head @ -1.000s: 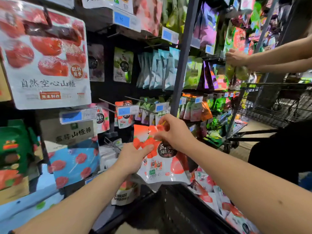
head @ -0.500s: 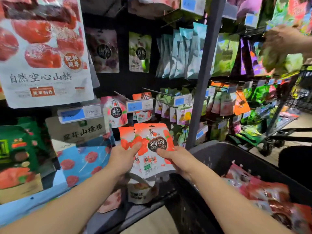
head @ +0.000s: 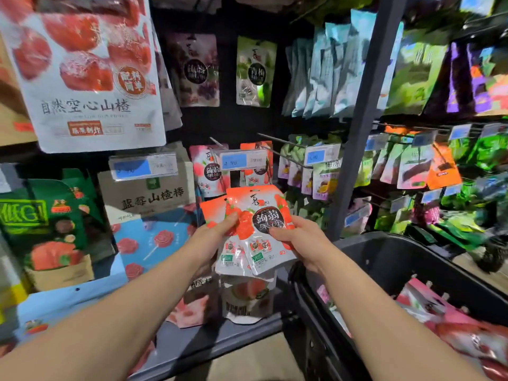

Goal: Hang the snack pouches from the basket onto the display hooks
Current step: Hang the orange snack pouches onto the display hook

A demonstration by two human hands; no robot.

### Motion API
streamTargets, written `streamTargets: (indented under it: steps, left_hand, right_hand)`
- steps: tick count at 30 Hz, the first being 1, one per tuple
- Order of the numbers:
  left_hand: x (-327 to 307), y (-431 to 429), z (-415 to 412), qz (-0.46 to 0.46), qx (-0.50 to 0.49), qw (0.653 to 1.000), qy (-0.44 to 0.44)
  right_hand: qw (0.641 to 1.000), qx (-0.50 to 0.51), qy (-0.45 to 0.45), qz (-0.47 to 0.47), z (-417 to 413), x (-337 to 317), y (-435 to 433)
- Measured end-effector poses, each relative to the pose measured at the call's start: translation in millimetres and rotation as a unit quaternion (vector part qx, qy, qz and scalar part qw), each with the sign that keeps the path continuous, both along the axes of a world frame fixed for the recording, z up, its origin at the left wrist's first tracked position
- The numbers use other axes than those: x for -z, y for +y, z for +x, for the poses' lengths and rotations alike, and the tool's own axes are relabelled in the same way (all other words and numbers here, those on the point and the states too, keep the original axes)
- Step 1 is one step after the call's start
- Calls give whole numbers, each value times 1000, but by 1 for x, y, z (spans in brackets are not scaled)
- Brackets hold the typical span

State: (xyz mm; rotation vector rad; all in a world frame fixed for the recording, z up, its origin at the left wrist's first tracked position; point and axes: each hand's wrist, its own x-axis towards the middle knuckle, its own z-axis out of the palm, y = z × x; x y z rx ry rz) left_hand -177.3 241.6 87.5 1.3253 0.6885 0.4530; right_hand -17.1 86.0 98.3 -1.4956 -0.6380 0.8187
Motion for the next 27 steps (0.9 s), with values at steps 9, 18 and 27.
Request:
streamTargets:
  steps: [9, 18, 27]
  left_hand:
    - [-17, 13, 9, 61, 18, 995, 76]
    - [-2, 15, 33, 267, -31, 962, 34]
    - [5, 28, 66, 259, -91, 962, -1]
  right_hand:
    - [999, 25, -36, 25, 5, 2, 8]
    - [984, 78, -161, -8, 26, 12, 10]
    - [942, 257, -191, 98, 44, 26, -5]
